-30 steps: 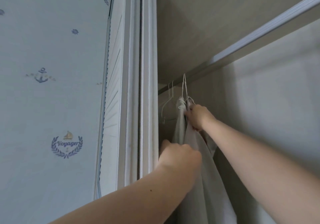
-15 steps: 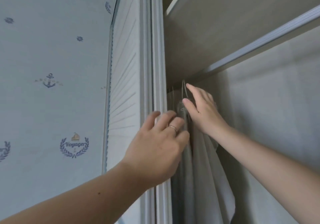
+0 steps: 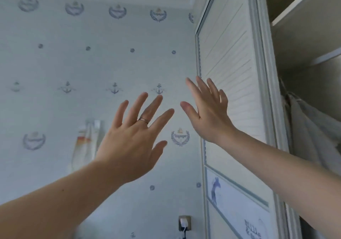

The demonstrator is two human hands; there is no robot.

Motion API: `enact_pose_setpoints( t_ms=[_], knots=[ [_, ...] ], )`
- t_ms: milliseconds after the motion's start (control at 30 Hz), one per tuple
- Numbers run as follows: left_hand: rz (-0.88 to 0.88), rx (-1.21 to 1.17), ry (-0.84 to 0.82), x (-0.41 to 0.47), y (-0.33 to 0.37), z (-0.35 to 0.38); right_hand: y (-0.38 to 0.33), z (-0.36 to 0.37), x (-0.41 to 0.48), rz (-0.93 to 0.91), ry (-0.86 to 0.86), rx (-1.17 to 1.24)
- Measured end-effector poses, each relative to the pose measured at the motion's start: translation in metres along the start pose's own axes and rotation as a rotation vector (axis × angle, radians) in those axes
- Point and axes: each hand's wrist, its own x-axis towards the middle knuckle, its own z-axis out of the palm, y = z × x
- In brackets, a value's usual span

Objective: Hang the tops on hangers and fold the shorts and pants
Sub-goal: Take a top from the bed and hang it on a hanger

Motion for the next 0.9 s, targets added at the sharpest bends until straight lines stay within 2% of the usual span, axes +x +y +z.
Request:
enact_pose_setpoints(
  t_ms=[200,433,733,900],
  knots=[
    [-0.126,0.199,-0.198,-0.135,-0.139,-0.081,-0.204,0.064,-0.009,-0.207,-0.136,0.256],
    [-0.368,0.495,-0.434,-0.280,-0.266,-0.171,-0.422,0.115,-0.035,-0.465,-0.264,0.518],
    [-0.745,0.656,-0.676,-0.492,-0.356,-0.241,-0.652,0.195,-0.117,-0.760,-0.380,0.737],
    [-1.016,0.741,-0.817,-0.607,-0.377,-0.262,-0.762,0.248,-0.178,-0.877,-0.520,0.866]
  ],
)
